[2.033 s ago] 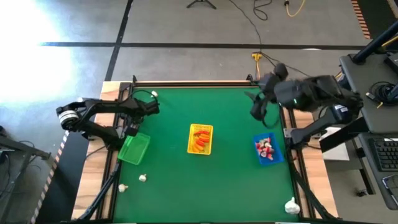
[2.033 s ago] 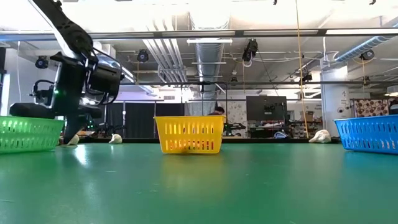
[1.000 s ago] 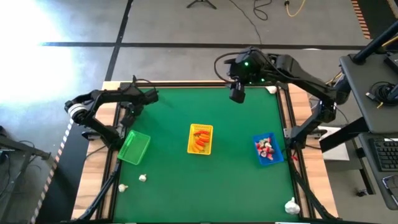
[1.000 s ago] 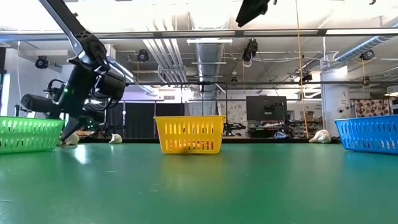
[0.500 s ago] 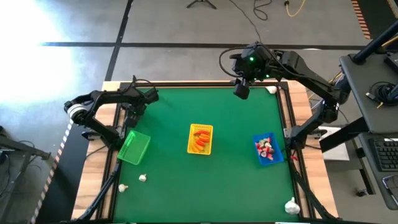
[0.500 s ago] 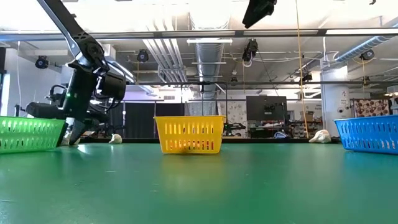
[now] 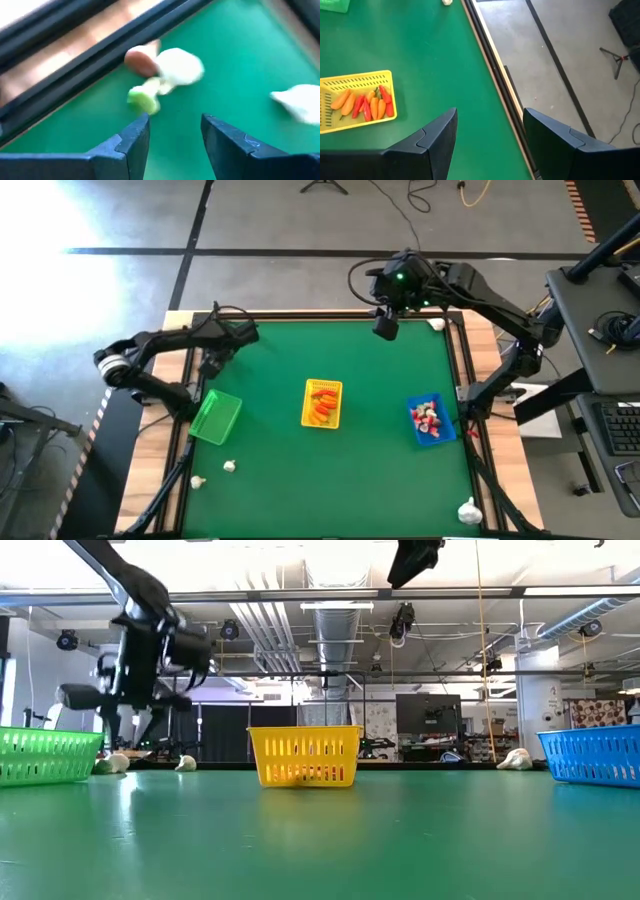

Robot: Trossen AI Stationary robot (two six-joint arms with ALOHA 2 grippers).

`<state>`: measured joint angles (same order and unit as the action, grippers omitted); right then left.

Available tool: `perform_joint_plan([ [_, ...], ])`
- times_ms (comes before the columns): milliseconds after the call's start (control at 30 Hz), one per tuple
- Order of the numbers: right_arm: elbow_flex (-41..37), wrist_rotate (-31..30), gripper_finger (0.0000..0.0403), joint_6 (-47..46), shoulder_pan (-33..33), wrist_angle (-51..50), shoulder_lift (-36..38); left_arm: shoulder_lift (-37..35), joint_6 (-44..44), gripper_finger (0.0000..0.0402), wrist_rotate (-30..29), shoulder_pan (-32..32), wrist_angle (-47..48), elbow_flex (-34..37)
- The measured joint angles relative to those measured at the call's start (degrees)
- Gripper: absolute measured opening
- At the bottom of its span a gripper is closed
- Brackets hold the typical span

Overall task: Sort produce into baskets
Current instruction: Put the green mushroom into the blue bin

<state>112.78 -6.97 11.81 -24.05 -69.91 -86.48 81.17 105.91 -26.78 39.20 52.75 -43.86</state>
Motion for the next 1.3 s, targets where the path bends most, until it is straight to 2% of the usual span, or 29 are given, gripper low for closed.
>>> perform_joint_plan([
  [100,-0.62,0.08,0.0219,-0.58,0.0,-0.1,0.0,-3.17,6.14,0.016,-5.0,-3.13,3.64,0.06],
  [200,-1.82,0.66,0.0219,-0.72,0.0,-0.09,0.07,-4.57,10.15,0.016,-5.01,-2.66,4.28,2.01],
  [367,-4.9,3.55,0.0219,-1.41,0.0,-0.05,0.11,-4.0,5.51,0.0165,-0.5,-0.04,0.01,5.41],
  [567,-8.12,7.51,0.0219,-3.21,0.06,-0.26,0.13,-1.53,0.79,0.0181,2.2,3.85,-7.74,7.18],
  [733,-9.85,11.86,0.0219,-7.17,0.88,-0.82,0.16,-0.31,-1.27,0.0183,3.59,7.95,-6.1,7.26],
  [967,-10.28,11.95,0.0219,-11.51,1.81,-1.33,0.17,0.16,-4.67,0.0181,3.32,11.1,-7.61,7.26],
  [1100,-10.28,11.95,0.0219,-13.79,2.7,-0.88,0.17,2.04,-8.95,0.0158,3.72,11.34,-10.78,8.02],
  [1300,-10.28,11.49,0.0219,-17.69,4.85,-0.99,0.62,4.06,-14.39,0.0083,3.23,10.4,-13.12,7.5],
])
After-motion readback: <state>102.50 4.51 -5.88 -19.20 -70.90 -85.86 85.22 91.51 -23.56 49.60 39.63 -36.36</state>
